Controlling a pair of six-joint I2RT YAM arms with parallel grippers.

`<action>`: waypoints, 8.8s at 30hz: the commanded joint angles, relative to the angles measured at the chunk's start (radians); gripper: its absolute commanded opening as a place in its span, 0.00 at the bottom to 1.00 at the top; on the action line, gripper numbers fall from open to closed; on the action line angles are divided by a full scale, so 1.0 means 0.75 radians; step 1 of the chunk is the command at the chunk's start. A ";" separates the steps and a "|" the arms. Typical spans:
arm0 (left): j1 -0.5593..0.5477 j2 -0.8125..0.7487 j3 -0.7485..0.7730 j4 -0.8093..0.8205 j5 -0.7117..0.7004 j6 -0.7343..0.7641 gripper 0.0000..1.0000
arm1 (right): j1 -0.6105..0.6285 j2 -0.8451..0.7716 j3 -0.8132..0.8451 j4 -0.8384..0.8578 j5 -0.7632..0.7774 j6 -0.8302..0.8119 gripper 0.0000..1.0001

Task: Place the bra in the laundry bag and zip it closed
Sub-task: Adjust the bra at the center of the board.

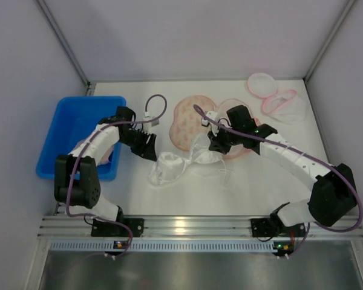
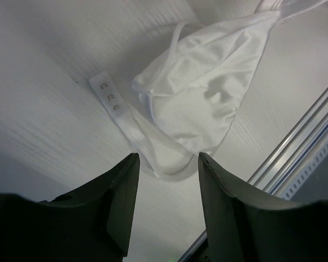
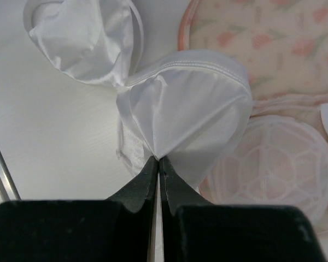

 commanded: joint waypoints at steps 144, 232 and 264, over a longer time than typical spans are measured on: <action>-0.259 -0.425 -0.121 0.008 0.162 0.378 0.38 | -0.045 -0.133 -0.264 -0.066 -0.038 0.274 0.00; -0.707 0.256 -0.017 -0.043 -0.216 0.024 0.47 | -0.022 0.018 -0.236 -0.041 -0.057 -0.352 0.00; -0.419 -0.058 0.057 0.177 -0.308 -0.140 0.00 | -0.076 -0.286 -0.285 0.335 0.225 -0.264 0.00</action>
